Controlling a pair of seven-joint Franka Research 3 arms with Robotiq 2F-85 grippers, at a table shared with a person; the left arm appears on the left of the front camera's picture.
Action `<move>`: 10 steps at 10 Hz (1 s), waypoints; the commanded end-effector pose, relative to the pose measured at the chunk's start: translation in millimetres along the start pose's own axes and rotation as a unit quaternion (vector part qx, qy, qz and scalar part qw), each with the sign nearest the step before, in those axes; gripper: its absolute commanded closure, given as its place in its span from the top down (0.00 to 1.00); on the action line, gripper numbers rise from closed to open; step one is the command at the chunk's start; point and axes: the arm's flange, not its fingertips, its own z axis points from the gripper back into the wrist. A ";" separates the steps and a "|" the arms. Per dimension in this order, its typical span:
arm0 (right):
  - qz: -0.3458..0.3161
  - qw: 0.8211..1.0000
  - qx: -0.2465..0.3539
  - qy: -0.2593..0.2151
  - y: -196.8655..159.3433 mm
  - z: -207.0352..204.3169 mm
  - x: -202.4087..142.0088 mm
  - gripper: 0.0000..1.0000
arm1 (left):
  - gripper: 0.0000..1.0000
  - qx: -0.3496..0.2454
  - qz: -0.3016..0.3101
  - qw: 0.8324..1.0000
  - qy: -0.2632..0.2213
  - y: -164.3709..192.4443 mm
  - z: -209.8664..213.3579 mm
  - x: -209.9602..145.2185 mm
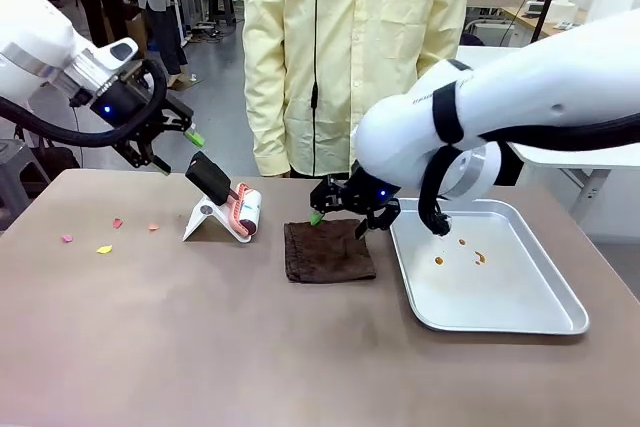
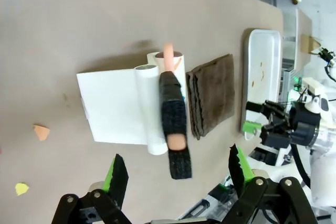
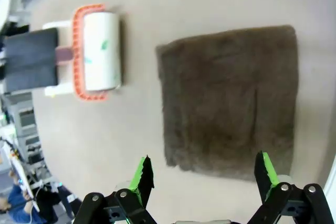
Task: Clean the surface of the table.
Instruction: Hold the Lint Roller with your left hand and the towel with your right hand.
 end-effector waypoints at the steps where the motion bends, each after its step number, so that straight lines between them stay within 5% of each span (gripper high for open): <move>1: -0.039 0.997 -0.063 -0.018 15.8 -19.4 24.4 1.00 | 1.00 0.017 0.020 0.999 0.025 -2.7 -11.2 3.5; 4: -0.058 0.990 -0.128 -0.012 8.4 -39.4 40.6 1.00 | 1.00 0.009 0.009 1.000 0.029 -6.7 -28.6 1.7; 10: -0.068 0.988 -0.139 0.010 -4.9 -54.8 47.2 1.00 | 1.00 0.018 0.008 0.999 0.039 -8.8 -33.7 2.4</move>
